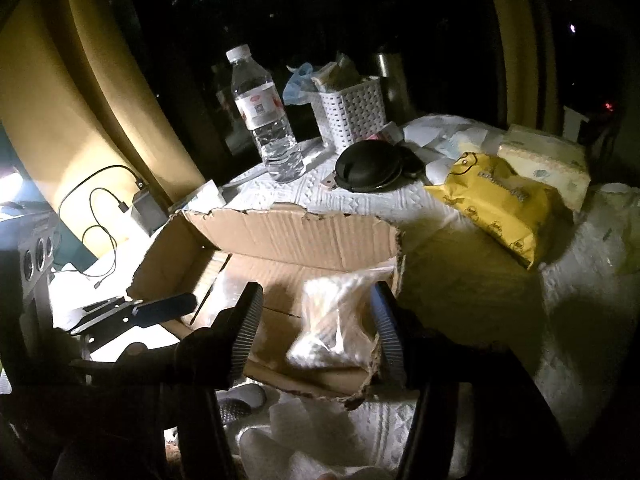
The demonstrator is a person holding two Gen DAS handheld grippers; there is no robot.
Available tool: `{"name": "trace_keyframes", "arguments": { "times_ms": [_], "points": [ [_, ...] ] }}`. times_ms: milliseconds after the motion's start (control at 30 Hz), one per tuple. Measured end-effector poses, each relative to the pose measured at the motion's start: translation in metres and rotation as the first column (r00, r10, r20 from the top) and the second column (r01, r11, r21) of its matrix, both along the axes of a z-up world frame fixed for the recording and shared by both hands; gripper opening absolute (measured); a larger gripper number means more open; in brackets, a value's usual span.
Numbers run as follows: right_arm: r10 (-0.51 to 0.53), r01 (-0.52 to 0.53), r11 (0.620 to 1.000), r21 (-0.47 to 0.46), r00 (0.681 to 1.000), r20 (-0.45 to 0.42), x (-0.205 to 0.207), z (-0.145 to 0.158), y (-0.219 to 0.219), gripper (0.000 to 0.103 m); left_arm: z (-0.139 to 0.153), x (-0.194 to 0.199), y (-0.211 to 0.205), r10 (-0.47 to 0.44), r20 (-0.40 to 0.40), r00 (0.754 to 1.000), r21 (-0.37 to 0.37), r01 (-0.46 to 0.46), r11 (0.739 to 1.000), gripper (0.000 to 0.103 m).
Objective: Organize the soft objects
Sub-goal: 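Open the left tool over the box while the right tool releases the swab pack inside, then reach the left tool to the white towel strip while the right tool reaches the waffle towel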
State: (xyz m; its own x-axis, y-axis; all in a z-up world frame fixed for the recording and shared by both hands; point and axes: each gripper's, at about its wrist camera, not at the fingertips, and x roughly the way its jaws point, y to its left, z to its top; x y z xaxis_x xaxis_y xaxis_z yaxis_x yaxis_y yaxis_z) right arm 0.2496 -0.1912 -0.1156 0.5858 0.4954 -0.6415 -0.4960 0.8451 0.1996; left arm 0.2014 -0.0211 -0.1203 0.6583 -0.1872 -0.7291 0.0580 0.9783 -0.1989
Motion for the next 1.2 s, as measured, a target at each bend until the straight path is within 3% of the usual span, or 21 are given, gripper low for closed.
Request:
{"name": "trace_keyframes", "arguments": {
  "times_ms": [600, 700, 1200],
  "points": [
    [-0.053, 0.055, 0.998, -0.041, 0.997, 0.062, -0.048, 0.025, -0.021, 0.059, 0.032, -0.041, 0.006, 0.043, 0.069, 0.997, -0.001, -0.043, 0.999, 0.068],
    [-0.057, 0.059, 0.997, -0.039, 0.996, 0.063, -0.058, 0.026, -0.024, 0.059, 0.036, -0.050, 0.008, 0.046, 0.080, 0.996, -0.011, -0.045, 0.999, 0.074],
    [-0.093, 0.095, 0.994, -0.060, 0.995, 0.037, -0.103, 0.014, -0.037, 0.059, 0.040, -0.089, 0.012, 0.047, 0.084, 0.995, -0.014, -0.046, 0.999, 0.074]
  ]
}}
